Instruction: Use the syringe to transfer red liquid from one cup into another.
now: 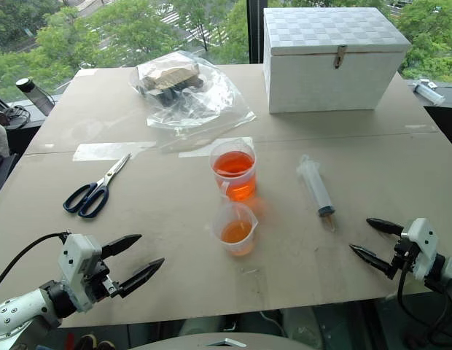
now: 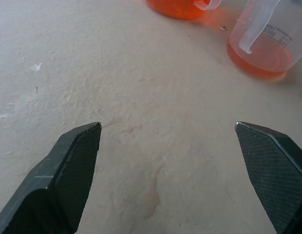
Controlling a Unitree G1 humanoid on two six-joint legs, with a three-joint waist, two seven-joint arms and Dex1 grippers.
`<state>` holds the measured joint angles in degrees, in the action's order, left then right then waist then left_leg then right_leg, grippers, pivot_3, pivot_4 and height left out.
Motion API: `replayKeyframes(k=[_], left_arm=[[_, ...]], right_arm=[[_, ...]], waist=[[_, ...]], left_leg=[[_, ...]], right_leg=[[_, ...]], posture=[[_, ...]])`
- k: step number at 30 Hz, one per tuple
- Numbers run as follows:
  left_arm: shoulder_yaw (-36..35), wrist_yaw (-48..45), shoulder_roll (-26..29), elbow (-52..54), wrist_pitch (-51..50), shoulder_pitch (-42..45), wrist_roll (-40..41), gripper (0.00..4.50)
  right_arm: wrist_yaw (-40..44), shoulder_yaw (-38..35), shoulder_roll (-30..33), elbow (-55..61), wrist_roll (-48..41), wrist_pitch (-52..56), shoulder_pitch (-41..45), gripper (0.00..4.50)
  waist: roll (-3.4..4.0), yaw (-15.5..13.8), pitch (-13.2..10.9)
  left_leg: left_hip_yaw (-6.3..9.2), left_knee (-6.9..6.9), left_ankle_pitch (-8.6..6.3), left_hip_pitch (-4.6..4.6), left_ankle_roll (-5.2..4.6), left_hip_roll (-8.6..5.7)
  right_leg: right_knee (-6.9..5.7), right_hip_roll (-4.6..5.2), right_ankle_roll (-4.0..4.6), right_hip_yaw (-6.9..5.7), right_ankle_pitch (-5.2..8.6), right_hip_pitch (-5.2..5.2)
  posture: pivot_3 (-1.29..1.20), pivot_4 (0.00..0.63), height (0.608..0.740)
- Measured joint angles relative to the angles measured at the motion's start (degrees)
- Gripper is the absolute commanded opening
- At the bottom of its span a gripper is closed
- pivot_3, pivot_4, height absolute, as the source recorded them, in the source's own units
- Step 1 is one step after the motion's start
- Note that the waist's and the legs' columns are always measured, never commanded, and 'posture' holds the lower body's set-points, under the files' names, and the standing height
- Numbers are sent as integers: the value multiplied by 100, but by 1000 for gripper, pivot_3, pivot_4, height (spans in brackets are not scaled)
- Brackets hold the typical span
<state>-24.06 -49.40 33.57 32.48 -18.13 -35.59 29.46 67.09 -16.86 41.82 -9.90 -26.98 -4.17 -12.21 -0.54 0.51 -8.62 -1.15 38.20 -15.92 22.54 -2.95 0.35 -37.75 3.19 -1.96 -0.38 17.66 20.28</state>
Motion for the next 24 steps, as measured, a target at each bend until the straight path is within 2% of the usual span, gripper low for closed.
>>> replayKeyframes(k=[24], left_arm=[[331, 30, 125, 74, -188, 358, 66, 4500]], right_arm=[[-7, -257, 210, -68, -22, 108, 40, 4459]], waist=[[1, 1, 0]], left_leg=[[0, -1, 0, 5, 0, 0]], right_leg=[[2, 0, -6, 0, -3, 5]], posture=[[0, 150, 740]])
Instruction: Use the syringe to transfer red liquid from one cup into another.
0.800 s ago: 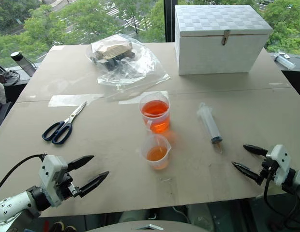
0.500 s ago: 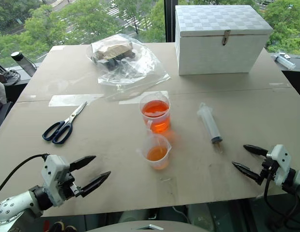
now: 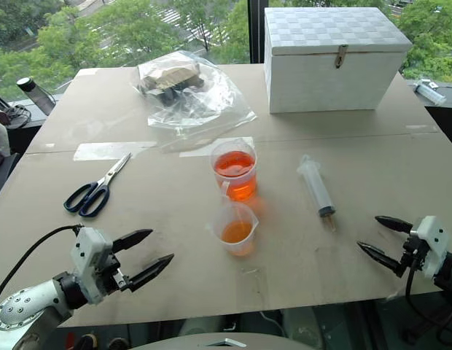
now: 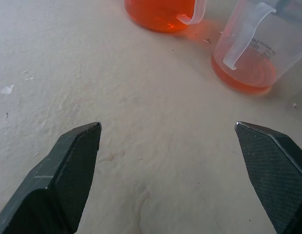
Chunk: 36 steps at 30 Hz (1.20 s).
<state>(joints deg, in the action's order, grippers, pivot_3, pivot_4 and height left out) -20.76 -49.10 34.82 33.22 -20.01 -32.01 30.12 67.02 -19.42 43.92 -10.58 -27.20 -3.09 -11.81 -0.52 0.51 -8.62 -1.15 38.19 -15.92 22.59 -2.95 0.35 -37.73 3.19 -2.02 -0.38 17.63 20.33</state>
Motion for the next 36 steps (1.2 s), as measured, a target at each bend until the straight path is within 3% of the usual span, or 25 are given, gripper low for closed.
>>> replayKeyframes(k=[5, 9, 15, 19, 21, 25, 30, 36], left_arm=[[-323, -60, 282, 73, -279, 93, 408, 4500], [-655, 107, 605, 458, -810, 712, 1312, 4500], [-849, 38, 1716, 788, -1700, 1500, 2557, 4500], [-847, 147, 2137, 730, -2028, 2465, 3278, 4500], [-822, 195, 2280, 657, -2164, 2788, 3492, 4500], [-499, 199, 2450, 571, -2298, 3382, 3526, 4500], [-150, 202, 2441, 509, -2297, 3661, 3363, 4500], [-3, 321, 2368, 622, -2300, 3696, 3309, 4500]], right_arm=[[-160, -79, 94, 517, -324, 832, 252, 4459], [-612, -9, 448, 1426, -630, 2075, 837, 4459], [-1785, 746, 981, 2173, -910, 4584, 2785, 4459], [-2487, 1853, 1096, 2195, -788, 6638, 4348, 4459], [-3016, 2305, 808, 1975, -570, 7898, 5186, 4459], [-3507, 3021, 152, 937, -554, 9382, 6490, 4459], [-3669, 4134, -21, -377, -680, 9527, 7335, 4459], [-3660, 4966, -457, -1879, -699, 9530, 8289, 4459]], waist=[[6, 14, -4], [12, -5, -8], [18, 21, -14], [22, 12, -25], [22, 18, -25], [20, 29, -25], [17, 25, -28], [15, 55, -31]], left_leg=[[1, 0, 0, 2, 0, 0], [4, 5, 0, 6, 0, 0], [1, -2, 8, 27, 14, -1], [3, -4, 16, 45, 27, -1], [0, -4, 18, 57, 30, -2], [-6, 13, 26, 129, 39, -7], [-12, 9, 26, 134, 38, -9], [-14, 12, 26, 128, 37, -8]], right_leg=[[-5, 0, -2, 0, -1, 4], [-14, 0, -13, -1, -8, 10], [-12, -2, -14, -2, -8, 35], [-8, -3, -14, -4, -8, 53], [-3, -3, -14, -1, -8, 65], [-26, -10, -18, 5, -11, 139], [-21, -12, -20, 4, -11, 142], [-36, -19, -21, 8, -11, 145]], posture=[[0, 150, 740], [0, 150, 740], [0, 150, 740], [0, 150, 740], [0, 150, 740], [0, 150, 740], [0, 150, 740], [0, 150, 740]])
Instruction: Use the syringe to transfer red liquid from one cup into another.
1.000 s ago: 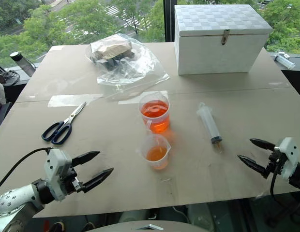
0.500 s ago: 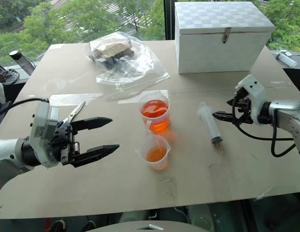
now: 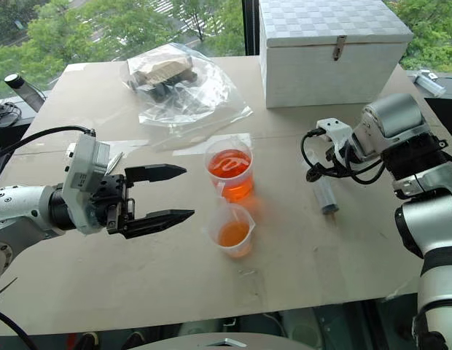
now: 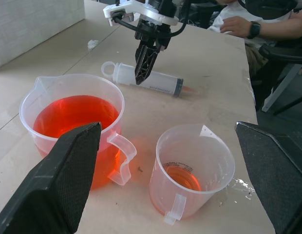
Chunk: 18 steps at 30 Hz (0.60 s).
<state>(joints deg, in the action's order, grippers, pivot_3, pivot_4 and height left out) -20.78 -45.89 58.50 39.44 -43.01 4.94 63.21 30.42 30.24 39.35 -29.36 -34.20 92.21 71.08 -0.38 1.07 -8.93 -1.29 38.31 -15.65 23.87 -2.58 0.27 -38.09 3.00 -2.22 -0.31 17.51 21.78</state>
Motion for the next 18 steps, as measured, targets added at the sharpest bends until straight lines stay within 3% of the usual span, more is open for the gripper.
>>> replayKeyframes(k=[6, 13, 18], left_arm=[[-162, 193, 1, 230, -11, -99, 1, 4500], [-331, 388, 132, 284, -50, 137, 214, 4500], [-341, 389, 199, 245, -55, 180, 207, 4500]], right_arm=[[7, 137, -765, -1128, 178, 2, 453, 4459], [-6, 42, -1086, -1525, 415, 2, 626, 4459], [-139, -97, -1172, -1734, 499, -12, 642, 2276]], waist=[[0, -4, 0], [-1, -16, 1], [-2, 0, 2]], left_leg=[[1, 0, 0, -1, 1, 1], [2, 2, 0, 0, 1, 1], [2, 2, 1, -2, 2, 1]], right_leg=[[-5, -2, 0, 0, 0, 1], [-4, -1, -1, -3, 0, 0], [-8, -3, -1, -2, 0, 1]], posture=[[0, 150, 740], [0, 150, 740], [0, 150, 740]])
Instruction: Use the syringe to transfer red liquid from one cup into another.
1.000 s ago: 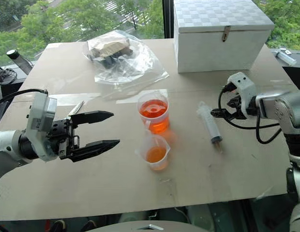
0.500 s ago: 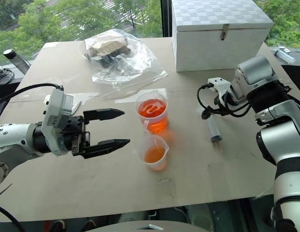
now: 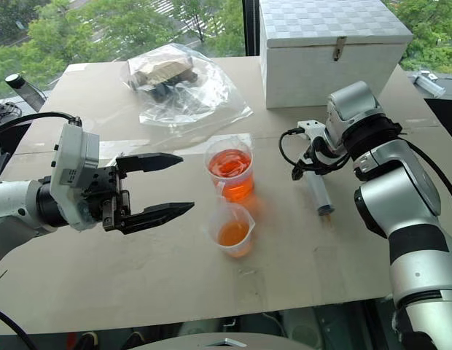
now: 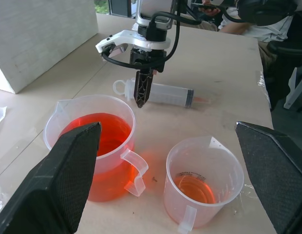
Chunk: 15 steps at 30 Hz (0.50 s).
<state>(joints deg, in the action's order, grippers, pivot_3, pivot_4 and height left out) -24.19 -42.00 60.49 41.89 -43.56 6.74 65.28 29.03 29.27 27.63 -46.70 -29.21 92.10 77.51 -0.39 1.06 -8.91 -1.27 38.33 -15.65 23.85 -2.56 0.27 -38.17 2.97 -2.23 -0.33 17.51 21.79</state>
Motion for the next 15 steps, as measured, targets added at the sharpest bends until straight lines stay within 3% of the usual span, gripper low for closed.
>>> replayKeyframes(k=[2, 10, 15], left_arm=[[-2, -11, 30, -55, 1, 32, -19, 4500], [-5, -216, 42, -465, 31, 159, -216, 4500], [-135, -333, 37, -977, 76, 259, -440, 4500]], right_arm=[[-72, -122, -46, -58, -8, 12, -1, 1473], [-326, -999, -7, -245, -378, 14, 253, 1445], [-793, -1782, 591, 1210, -978, 11, 242, 1445]], waist=[[0, 16, 0], [2, 69, -2], [0, 59, -3]], left_leg=[[0, -1, 1, -1, 1, 0], [-1, -1, 1, -1, 2, 0], [0, -2, 1, 3, 1, 0]], right_leg=[[-2, -2, 0, 1, 0, 0], [-19, -2, 0, 1, 0, 3], [-34, -3, -1, -3, 1, 4]], posture=[[0, 150, 740], [0, 150, 740], [0, 150, 740]])
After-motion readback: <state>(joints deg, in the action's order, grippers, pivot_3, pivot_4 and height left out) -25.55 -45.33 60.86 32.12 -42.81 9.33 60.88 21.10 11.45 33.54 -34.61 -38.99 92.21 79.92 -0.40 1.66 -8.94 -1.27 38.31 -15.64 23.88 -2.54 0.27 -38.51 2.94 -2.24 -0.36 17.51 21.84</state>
